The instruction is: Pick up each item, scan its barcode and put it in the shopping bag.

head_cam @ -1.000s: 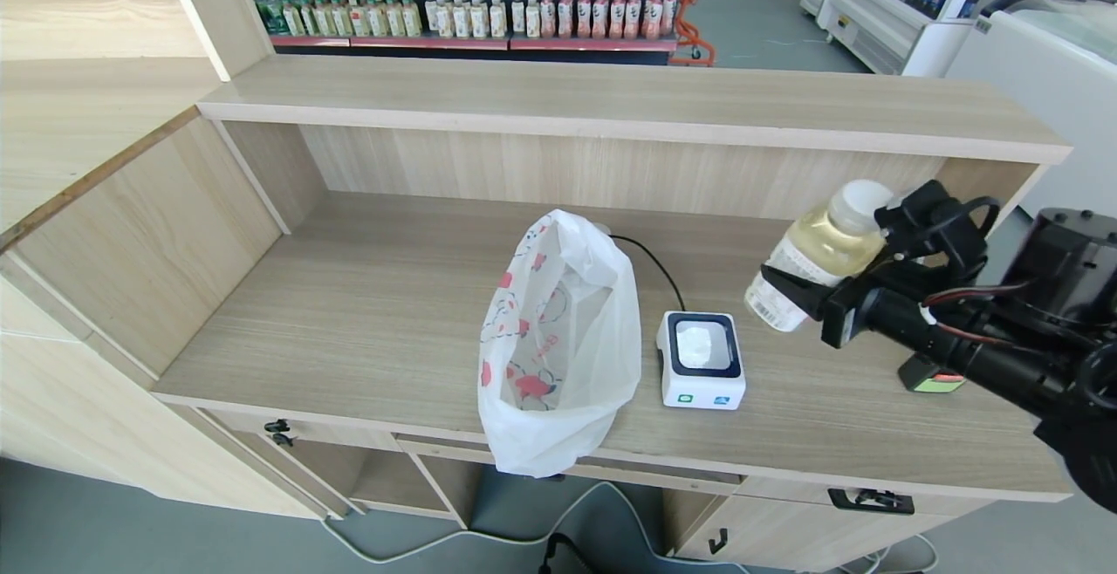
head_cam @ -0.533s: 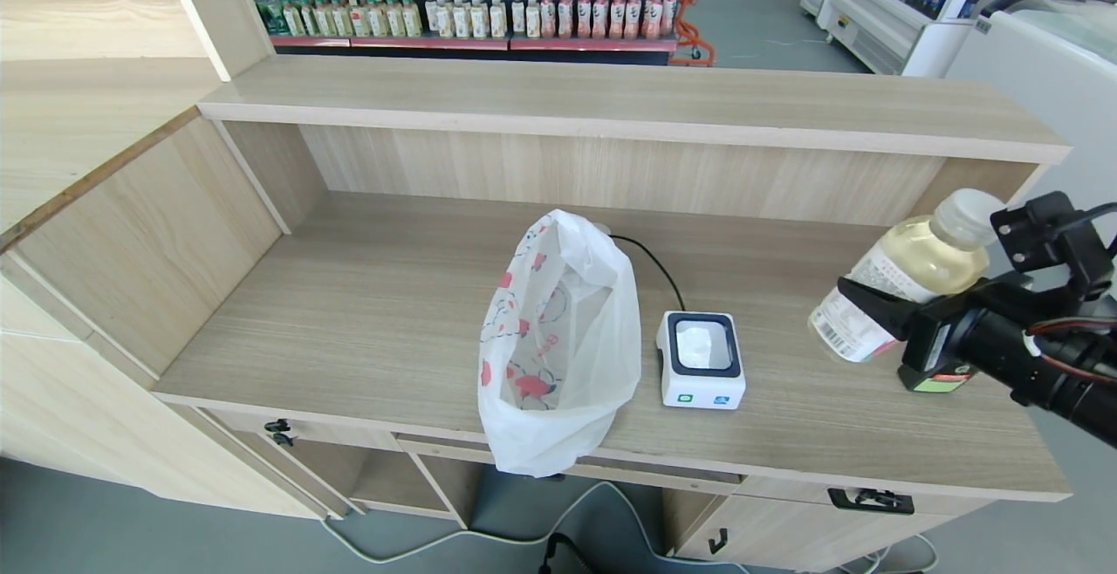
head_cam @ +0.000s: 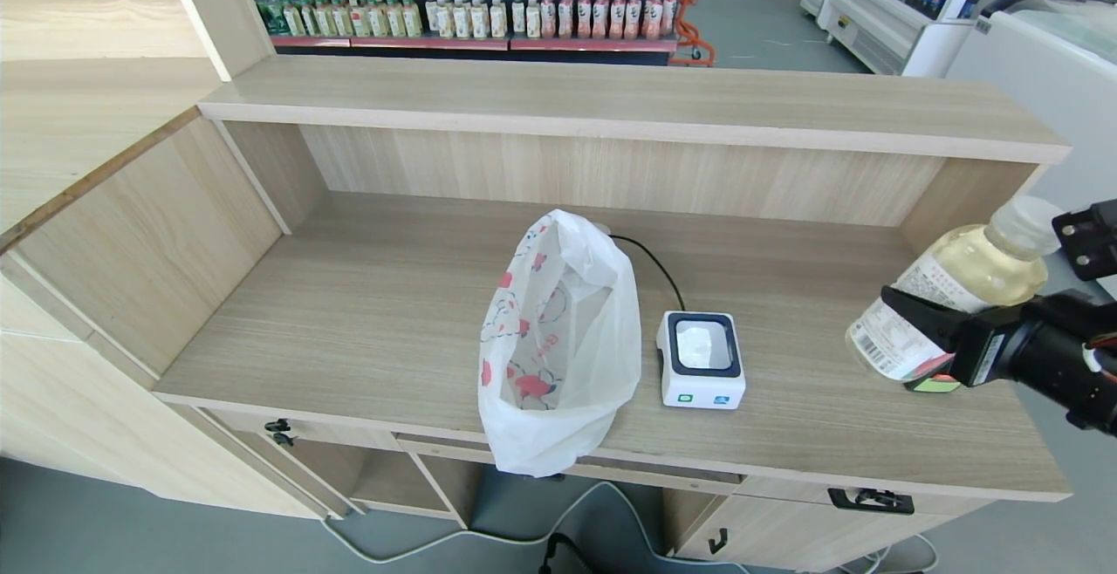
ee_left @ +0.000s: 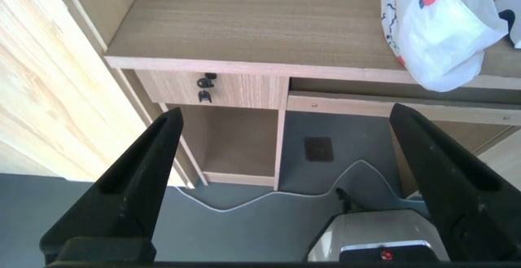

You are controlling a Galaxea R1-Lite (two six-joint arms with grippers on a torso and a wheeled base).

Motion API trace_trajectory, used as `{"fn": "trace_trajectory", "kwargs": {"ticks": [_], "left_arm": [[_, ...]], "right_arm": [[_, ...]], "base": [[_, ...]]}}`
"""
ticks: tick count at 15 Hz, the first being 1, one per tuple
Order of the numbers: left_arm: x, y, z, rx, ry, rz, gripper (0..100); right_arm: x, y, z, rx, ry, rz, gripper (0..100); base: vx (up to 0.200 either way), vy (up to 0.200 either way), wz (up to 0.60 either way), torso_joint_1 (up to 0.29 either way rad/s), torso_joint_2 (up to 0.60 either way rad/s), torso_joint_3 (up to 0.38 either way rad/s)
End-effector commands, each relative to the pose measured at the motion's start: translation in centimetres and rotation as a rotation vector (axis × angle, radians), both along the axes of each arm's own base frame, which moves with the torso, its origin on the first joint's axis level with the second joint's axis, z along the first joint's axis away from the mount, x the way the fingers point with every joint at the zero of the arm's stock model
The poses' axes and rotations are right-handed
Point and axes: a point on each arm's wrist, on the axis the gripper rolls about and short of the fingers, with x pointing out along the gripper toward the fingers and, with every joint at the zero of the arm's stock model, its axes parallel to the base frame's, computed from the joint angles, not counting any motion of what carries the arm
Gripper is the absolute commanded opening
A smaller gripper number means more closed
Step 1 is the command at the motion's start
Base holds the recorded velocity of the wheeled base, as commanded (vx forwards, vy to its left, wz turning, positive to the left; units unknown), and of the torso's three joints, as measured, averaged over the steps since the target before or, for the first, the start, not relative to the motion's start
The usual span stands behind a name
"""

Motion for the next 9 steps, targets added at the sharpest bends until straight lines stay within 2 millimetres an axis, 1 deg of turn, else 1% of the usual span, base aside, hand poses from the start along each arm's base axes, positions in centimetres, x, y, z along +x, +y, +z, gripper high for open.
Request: {"fn": "trace_trajectory", "kwargs": {"ticks": [1, 4, 6, 9], "left_arm": [[0.0, 0.0, 0.0, 0.003, -0.001, 0.0, 100], [0.0, 0.0, 0.0, 0.001, -0.001, 0.0, 100], [0.0, 0.0, 0.0, 0.004, -0.001, 0.0, 100], [0.0, 0.0, 0.0, 0.004, -0.001, 0.0, 100]], "right_arm": [[-0.4, 0.1, -0.3, -0.002, 0.006, 0.009, 0], [-0.4, 0.3, -0.2, -0.003, 0.001, -0.004, 0], [-0.2, 0.6, 0.2, -0.002, -0.011, 0.005, 0], [0.1, 2.0, 1.0, 0.002, -0.037, 0.029, 0]], "base": [[0.0, 0.0, 0.0, 0.0, 0.0, 0.0], [0.0, 0.0, 0.0, 0.0, 0.0, 0.0], [0.0, 0.2, 0.0, -0.005, 0.0, 0.005], [0.0, 0.2, 0.0, 0.009, 0.0, 0.001]]}}
